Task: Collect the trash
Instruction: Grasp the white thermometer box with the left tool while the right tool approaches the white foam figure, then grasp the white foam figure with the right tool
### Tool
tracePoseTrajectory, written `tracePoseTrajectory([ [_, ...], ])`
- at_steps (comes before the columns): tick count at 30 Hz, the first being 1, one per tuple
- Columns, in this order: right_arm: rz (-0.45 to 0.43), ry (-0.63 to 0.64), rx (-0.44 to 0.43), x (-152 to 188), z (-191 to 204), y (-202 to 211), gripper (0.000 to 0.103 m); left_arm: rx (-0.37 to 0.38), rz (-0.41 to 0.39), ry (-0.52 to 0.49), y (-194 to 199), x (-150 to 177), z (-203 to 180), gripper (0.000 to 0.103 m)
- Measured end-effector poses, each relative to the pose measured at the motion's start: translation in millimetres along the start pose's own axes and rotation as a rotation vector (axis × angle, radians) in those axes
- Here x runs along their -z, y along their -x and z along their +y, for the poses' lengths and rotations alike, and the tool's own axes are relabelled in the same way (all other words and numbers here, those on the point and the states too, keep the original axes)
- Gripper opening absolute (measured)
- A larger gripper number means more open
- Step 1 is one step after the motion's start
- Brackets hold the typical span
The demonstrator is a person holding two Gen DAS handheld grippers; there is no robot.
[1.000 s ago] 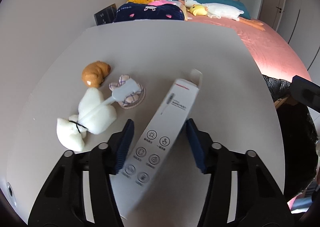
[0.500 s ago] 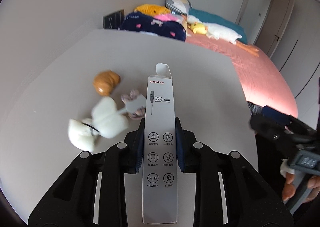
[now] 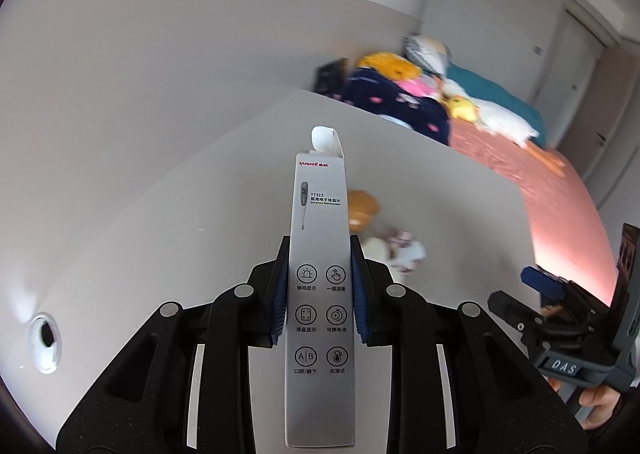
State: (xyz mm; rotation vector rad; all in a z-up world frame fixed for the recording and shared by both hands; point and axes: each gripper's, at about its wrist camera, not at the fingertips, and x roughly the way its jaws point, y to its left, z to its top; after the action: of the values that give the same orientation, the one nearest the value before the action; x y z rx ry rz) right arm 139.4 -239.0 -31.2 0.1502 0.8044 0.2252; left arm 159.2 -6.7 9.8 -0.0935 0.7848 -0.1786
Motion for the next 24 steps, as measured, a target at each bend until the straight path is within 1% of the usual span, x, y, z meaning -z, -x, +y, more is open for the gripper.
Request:
tracePoseTrajectory([
  [3,0.009,0.046,-0.001,-3.7,15.8,-9.3,0.086,-0.043,0.006,0.03,1.8,-1.4,12.3,0.027],
  [6,0.017,0.11,0.004,-7.7,33.5,-19.2,0.086,-0.057,0.01,0.059,4.8,0.4,24.0,0.027],
  [9,0.02,0.189,-0.006,-10.9,51.9,-27.3,0.086,-0.073,0.003,0.097,10.9,-0.2,38.6,0.027],
  [13,0.007,0.308,-0.029,-14.7,75.7,-37.4,0.086,-0.123,-0.002,0.156,22.2,1.9,58.0,0.027],
  [18,0.009,0.485,-0.092,-15.0,105.1,-49.8,0.086,-0.116,-0.005,0.202,27.0,2.3,72.0,0.027],
  [21,0.035,0.563,-0.132,-14.0,117.1,-60.6,0.086,-0.111,-0.006,0.21,28.0,1.9,72.4,0.027],
  [24,0.066,0.589,-0.137,-14.7,122.5,-73.5,0.086,-0.109,0.0,0.207,26.0,1.6,71.6,0.027],
])
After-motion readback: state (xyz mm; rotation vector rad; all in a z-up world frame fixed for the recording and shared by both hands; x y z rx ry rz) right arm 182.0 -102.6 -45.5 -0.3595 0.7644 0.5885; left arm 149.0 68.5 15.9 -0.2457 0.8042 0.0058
